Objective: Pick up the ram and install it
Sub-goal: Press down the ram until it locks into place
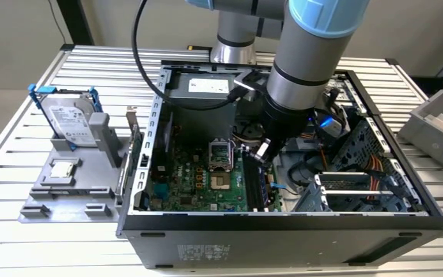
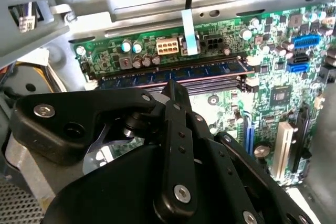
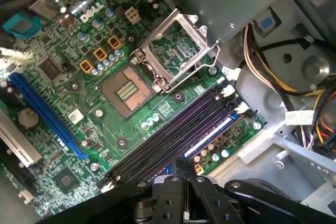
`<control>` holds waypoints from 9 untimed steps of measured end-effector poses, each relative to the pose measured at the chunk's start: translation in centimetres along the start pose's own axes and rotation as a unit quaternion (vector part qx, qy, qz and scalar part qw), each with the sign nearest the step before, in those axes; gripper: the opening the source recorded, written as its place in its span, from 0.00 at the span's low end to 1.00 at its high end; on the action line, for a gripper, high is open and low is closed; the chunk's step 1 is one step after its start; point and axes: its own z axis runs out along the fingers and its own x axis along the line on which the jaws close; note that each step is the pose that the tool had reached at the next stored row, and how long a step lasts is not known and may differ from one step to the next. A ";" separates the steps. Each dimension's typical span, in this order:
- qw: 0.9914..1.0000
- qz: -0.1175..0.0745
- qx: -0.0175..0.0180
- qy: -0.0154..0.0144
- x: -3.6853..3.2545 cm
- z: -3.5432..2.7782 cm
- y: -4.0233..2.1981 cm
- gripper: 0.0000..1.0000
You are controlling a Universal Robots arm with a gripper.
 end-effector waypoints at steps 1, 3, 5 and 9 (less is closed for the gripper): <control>1.000 -0.009 0.000 0.000 0.00 0.00 0.00 0.00; 1.000 -0.027 0.000 0.000 -0.01 0.00 0.01 0.00; 0.999 -0.045 0.001 0.000 -0.01 0.00 0.01 0.00; 0.997 -0.077 0.001 0.001 -0.01 0.00 0.01 0.00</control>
